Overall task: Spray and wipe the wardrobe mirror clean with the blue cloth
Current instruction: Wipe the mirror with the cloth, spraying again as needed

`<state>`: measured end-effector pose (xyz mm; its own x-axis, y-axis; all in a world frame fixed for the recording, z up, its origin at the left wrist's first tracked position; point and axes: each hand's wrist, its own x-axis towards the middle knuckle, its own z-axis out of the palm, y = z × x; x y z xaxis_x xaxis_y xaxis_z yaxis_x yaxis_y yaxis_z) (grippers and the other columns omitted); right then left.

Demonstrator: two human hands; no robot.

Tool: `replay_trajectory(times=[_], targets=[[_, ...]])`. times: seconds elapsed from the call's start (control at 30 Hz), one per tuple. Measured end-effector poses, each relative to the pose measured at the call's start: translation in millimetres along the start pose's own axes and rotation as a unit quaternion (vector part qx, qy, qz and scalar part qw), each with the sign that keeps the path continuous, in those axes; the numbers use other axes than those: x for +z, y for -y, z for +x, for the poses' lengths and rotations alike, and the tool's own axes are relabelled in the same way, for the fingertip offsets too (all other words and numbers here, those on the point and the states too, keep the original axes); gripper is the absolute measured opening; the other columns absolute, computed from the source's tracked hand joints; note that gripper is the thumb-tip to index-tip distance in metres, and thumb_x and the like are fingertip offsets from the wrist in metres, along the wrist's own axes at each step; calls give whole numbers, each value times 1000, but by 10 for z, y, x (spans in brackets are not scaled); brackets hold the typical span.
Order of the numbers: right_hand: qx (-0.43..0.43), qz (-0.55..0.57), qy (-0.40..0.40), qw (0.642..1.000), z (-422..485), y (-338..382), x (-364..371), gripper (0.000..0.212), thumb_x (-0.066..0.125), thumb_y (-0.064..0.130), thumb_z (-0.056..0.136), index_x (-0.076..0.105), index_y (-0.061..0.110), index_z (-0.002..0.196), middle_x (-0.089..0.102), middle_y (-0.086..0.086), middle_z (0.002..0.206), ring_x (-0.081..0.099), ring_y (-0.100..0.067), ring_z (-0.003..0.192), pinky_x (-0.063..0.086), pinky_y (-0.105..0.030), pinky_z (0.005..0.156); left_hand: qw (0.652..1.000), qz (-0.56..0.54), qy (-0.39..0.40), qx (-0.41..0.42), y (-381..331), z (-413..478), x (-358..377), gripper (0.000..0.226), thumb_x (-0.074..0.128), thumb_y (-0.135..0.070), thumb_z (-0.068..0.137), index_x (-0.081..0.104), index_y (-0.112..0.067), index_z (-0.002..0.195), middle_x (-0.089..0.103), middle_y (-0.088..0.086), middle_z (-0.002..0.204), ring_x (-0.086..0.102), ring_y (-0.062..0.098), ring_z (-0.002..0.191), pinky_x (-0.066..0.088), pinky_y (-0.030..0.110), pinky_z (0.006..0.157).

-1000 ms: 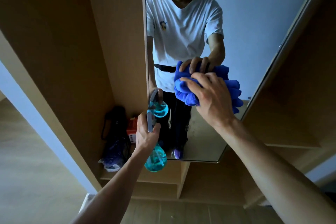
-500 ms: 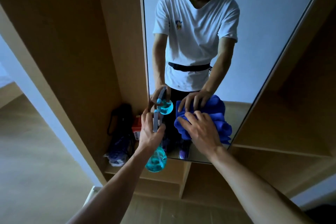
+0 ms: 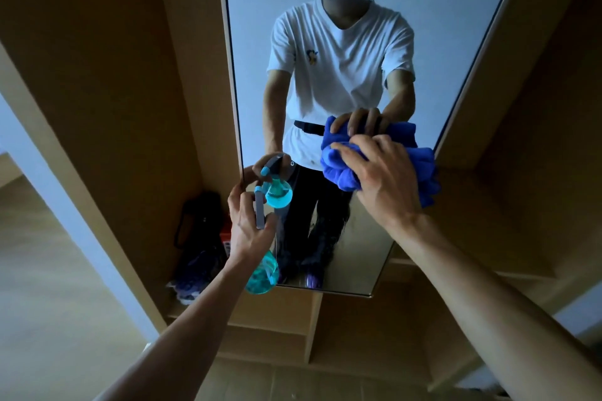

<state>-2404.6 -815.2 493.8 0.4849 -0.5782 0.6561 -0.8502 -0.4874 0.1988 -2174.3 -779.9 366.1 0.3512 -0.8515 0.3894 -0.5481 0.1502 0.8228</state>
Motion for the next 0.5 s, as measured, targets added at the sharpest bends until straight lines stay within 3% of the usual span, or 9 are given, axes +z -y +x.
replay_trajectory(times=[0.13,0.27,0.4,0.5], targets=[[-10,-9,7,1000,-85,-6,73,48,53,10,88,57,21,134,59,-3,121,51,-30,97,40,-43,80,1000,-7,-15,3,-50,-32,76,48,55,-31,78,52,-9,121,25,3,158,46,27,128,41,34,86],[-22,-2,46,999,-326,39,298,49,42,10,89,56,20,135,59,-4,125,52,-29,99,42,-42,81,1000,-6,-13,-3,-28,-47,87,46,55,-31,77,53,-8,117,24,5,160,48,22,117,41,24,75],[-33,-4,101,994,-623,88,553,45,35,11,95,56,19,134,61,-6,124,52,-29,102,44,-42,84,1000,3,-4,0,11,-32,61,41,57,-31,77,53,-12,112,28,1,156,53,26,109,41,23,65],[-43,-12,144,989,-802,131,688,44,35,13,94,55,20,132,60,-7,124,53,-29,103,46,-42,84,1000,4,9,-4,5,-39,37,39,58,-31,77,53,-12,111,27,-1,156,54,28,109,44,29,70]])
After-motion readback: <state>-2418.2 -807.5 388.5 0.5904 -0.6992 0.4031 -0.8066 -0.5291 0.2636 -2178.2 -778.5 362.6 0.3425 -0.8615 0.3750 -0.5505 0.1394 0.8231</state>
